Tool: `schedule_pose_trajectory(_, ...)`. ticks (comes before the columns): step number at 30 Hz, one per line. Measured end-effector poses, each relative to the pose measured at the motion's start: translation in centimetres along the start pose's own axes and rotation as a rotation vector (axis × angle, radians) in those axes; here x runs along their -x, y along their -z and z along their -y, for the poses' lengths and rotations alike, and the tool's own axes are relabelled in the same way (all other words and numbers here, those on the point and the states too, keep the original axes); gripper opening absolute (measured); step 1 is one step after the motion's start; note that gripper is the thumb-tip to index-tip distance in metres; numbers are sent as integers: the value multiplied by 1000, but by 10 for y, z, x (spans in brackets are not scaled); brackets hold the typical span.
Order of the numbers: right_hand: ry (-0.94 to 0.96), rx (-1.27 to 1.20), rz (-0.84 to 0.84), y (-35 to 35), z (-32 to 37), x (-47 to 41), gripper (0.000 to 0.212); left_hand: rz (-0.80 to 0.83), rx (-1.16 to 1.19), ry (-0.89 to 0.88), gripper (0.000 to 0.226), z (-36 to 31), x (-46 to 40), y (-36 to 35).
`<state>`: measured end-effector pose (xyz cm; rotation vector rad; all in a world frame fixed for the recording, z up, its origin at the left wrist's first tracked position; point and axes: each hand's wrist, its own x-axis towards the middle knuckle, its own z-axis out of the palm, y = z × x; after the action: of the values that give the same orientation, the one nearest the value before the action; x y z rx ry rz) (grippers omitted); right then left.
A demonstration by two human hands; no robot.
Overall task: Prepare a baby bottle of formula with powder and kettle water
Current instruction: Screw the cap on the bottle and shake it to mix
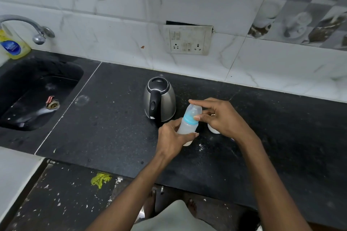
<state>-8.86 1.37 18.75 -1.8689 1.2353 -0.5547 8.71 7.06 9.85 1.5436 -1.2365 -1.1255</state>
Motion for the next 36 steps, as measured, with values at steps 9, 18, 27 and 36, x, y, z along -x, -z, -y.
schedule_pose_trajectory(9,-48,137,-160,-23,-4,-7,54,-42,-8,16,34,-9,-3,-4)
schedule_pose_trajectory(18,2,-465,-103,-37,-17,3,92,-37,-11,-120,50,-27,-10,3)
schedule_pose_trajectory(27,-52,-522,-215,-24,-25,7,100,-44,240,-82,74,0,6,8)
schedule_pose_trajectory(36,-226,-802,-247,-37,-32,2,81,-205,316,63,45,39,3,36)
